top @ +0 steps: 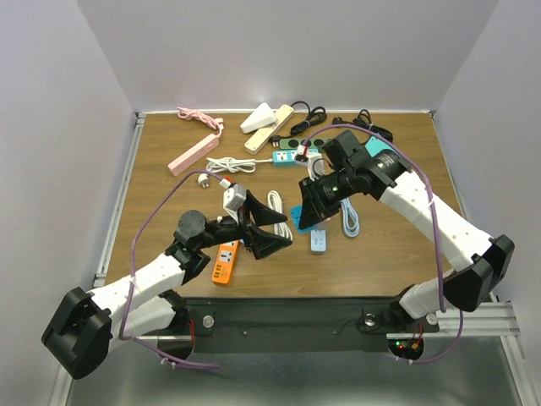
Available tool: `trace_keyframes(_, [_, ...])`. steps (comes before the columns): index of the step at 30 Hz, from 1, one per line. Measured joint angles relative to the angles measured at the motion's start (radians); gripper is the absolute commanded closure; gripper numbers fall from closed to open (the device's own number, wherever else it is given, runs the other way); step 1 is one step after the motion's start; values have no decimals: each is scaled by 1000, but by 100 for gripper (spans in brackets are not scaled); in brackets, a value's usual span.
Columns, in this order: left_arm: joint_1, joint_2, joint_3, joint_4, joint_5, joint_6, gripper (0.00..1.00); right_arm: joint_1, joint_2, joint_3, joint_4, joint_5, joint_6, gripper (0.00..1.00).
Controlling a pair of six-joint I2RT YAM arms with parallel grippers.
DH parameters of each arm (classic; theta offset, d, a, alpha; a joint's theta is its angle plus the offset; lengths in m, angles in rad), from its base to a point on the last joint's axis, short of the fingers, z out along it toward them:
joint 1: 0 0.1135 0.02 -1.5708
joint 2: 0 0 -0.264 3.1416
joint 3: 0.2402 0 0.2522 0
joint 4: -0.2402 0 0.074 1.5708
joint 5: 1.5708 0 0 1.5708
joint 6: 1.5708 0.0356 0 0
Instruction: Insert the plug
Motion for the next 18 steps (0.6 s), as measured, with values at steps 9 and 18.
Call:
trace_keyframes(9, [0,-10,-7,40,22,-44,8,0,-84,-6,45,-216,-53,100])
trace_keyframes(18, [0,78,-7,237,64,-164,20,0,-92,-68,75,-332,-82,100])
